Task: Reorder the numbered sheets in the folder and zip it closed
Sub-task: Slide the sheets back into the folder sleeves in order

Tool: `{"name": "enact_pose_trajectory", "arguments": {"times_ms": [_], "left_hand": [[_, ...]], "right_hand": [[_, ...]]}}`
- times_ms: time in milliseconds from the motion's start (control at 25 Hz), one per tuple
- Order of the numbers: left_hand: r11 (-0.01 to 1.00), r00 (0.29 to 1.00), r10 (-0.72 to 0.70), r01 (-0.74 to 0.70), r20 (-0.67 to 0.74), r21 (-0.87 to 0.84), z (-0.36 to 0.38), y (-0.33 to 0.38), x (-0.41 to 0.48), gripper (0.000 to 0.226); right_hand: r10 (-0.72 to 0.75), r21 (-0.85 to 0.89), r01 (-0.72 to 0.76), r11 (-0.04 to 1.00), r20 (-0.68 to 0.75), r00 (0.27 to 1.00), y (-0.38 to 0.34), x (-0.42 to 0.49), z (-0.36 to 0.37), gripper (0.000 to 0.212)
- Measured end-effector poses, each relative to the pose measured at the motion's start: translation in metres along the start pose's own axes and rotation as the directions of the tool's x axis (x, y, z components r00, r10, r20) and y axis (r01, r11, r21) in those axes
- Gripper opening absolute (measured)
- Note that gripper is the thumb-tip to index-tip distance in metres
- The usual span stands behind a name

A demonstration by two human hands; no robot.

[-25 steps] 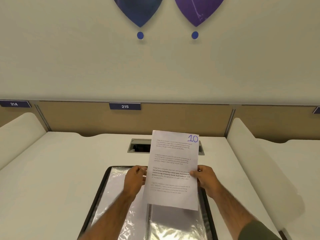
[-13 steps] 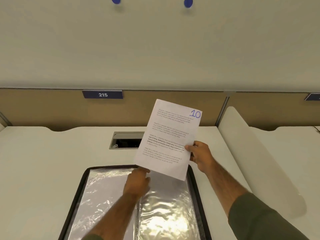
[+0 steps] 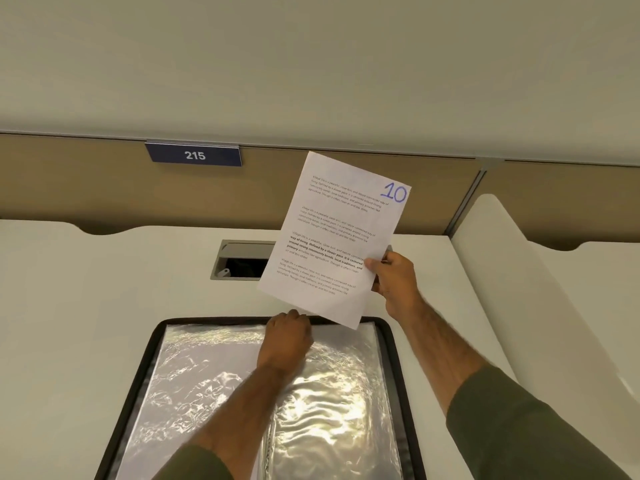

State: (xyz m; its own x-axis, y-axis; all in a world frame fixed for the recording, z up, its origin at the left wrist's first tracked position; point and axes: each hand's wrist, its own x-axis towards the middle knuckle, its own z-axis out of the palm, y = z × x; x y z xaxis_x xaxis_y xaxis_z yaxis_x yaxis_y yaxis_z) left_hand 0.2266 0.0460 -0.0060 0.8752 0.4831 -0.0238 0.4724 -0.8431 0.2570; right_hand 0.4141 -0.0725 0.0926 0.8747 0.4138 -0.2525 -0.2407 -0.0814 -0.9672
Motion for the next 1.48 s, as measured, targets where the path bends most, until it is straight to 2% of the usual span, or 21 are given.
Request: {"name": "enact_pose_trajectory", "arguments": {"times_ms": [200,400,560,720,880,1080,1200,1480], "left_hand": [[0.988,0.997,0.043,-0.052,-0.068,-0.147,0.006,0.000,-0.002,0.022],[0.984,0.986,0.110,-0.126,-0.122,-0.128,0.005,-0.001,-0.004,0.001],[0.985,0.977,0.142,-0.155,-0.162,-0.072,0.006,0.003,-0.006,0.005],[0.992,0.973,0.100,-0.112,-0.209,-0.048,0.005,0.010,-0.010,0.017],[0.994,0.981,0.107,-0.112,-0.165,-0.019,0.008,0.014,-0.012,0.021],[0.992,0.988,0.121,-0.122,-0.096,-0.011,0.013,0.015,-0.010,0.005],[0.994,0.989,0.093,-0.099,-0.111,-0.048,0.011,0.015,-0.006,0.002],[0.997,0.994,0.046,-0.051,-0.098,-0.052,0.009,0.020,-0.006,0.019]], "right_hand": [[-0.024,0.041,0.025,0.999,-0.028,0.999,0.004,0.014,0.004,0.018],[-0.040,0.047,0.042,0.998,-0.042,0.998,0.008,0.018,0.010,0.016],[-0.044,0.036,0.045,0.998,-0.043,0.998,0.013,0.021,0.007,0.018],[-0.050,0.017,0.051,0.999,-0.045,0.998,0.017,0.022,0.003,0.022],[-0.058,0.024,0.060,0.998,-0.047,0.997,0.017,0.022,0.000,0.021],[-0.056,0.040,0.058,0.997,-0.047,0.997,0.018,0.022,-0.004,0.022],[-0.059,0.053,0.062,0.997,-0.049,0.997,0.020,0.023,-0.005,0.022],[-0.054,0.027,0.055,0.998,-0.041,0.998,0.021,0.024,-0.004,0.020]]}}
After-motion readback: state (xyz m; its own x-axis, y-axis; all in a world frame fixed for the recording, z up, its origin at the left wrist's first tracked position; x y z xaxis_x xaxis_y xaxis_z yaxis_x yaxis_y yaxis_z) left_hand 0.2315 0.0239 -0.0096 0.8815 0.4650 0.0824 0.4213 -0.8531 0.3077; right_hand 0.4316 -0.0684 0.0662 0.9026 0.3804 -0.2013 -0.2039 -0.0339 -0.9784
